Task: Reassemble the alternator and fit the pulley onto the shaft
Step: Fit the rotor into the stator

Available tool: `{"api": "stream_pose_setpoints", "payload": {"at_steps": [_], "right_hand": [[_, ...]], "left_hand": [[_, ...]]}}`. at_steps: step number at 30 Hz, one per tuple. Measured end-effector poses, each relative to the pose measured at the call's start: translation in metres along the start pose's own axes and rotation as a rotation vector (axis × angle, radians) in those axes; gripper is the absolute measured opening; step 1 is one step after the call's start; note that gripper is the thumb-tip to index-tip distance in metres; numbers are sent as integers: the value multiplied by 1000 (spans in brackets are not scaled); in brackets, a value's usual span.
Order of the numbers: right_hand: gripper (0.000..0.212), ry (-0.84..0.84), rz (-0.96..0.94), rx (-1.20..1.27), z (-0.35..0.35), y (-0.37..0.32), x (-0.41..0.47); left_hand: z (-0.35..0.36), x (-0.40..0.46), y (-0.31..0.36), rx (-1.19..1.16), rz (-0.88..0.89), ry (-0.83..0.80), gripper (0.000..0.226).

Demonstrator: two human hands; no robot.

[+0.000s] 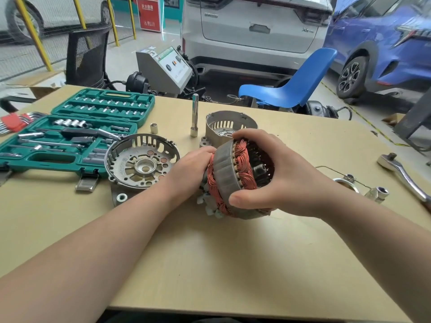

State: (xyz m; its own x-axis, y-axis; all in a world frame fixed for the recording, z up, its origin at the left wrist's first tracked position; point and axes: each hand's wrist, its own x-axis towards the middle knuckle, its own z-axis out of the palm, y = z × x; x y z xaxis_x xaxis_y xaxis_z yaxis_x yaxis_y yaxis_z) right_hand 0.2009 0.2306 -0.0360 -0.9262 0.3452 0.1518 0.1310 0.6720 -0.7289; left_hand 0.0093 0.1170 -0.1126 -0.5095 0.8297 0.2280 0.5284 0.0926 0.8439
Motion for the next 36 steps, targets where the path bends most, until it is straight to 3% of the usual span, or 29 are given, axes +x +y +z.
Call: {"api": "stream_pose_setpoints", "payload": {"at_steps": [2, 4, 6, 9, 13, 20, 25, 30, 36], "right_hand": [[93, 0, 11, 28, -2, 3, 1], [93, 5, 15, 63, -4, 9, -2], [95, 14, 9, 119, -6, 18, -9], [100, 34, -15, 238, -7, 33, -20], [103, 76, -45, 297, -3, 48, -28], [127, -5, -122, 157, -6, 54, -39], [116, 32, -184, 151, -2, 53, -42], [115, 114, -130, 233, 2, 52, -46], [114, 58, -79, 310, -2, 48, -39]], "left_hand": [[-4, -8, 1, -39, 14, -67, 33], [-11, -11, 2, -305, -62, -242, 35], [-17, -7, 4, -511, -167, -433, 58], [-21, -3, 0, -357, -33, -572, 87], [-16, 2, 1, -39, 104, -503, 99], [-14, 3, -1, -135, 179, -489, 91], [-12, 0, 0, -181, 237, -456, 88], [-7, 0, 1, -183, 252, -435, 89], [-9, 2, -3, -215, 242, -421, 90]]}}
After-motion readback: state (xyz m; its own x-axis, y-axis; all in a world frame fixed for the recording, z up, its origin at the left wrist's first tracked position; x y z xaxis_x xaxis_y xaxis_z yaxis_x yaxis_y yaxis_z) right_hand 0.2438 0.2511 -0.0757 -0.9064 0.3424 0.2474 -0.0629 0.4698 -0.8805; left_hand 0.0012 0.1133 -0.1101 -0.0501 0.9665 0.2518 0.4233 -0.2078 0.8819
